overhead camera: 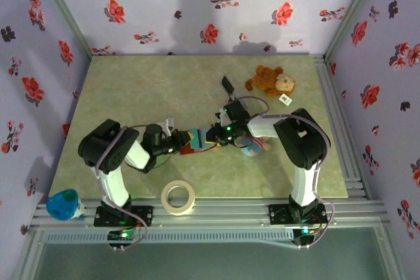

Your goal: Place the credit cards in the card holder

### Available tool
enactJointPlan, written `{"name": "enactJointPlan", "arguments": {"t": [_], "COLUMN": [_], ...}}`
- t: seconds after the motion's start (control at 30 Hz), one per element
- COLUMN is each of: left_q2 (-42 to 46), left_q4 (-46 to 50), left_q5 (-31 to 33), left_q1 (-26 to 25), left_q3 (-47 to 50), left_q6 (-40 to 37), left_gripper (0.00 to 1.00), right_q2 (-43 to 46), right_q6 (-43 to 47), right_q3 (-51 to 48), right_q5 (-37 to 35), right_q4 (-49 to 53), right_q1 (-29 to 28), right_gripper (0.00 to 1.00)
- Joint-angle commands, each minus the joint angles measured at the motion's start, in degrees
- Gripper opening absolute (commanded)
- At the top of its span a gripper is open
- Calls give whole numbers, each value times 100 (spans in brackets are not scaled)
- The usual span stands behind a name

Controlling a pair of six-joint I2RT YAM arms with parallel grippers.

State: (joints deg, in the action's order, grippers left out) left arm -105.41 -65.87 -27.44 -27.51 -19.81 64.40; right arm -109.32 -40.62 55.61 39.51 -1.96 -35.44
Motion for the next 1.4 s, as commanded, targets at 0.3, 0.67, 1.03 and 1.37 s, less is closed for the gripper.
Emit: {"name": "enactJointPlan", "arguments": {"t": [0.3,0.67,1.03,1.37], "left_q2": [293,538,237,202], "left_q4": [284,126,-42,-31], "left_q5": [702,990,731,541], "left_q1": [-71,-176,-167,-159], "left_q3": [194,396,505,589], "left_q6": [-146,71,233,245], "left_gripper": [0,0,0,0], "right_q2": [-126,-361,-112,-204], "right_q6": [-451,-921,-458,-114], "right_q3": [-34,166,298,597], "right_q5": [283,233,-57,-300], "right_q4": [-545,-1254,-447,-17], "right_q1": [-289,-627,-427,-103], "right_gripper": [24,22,45,51]}}
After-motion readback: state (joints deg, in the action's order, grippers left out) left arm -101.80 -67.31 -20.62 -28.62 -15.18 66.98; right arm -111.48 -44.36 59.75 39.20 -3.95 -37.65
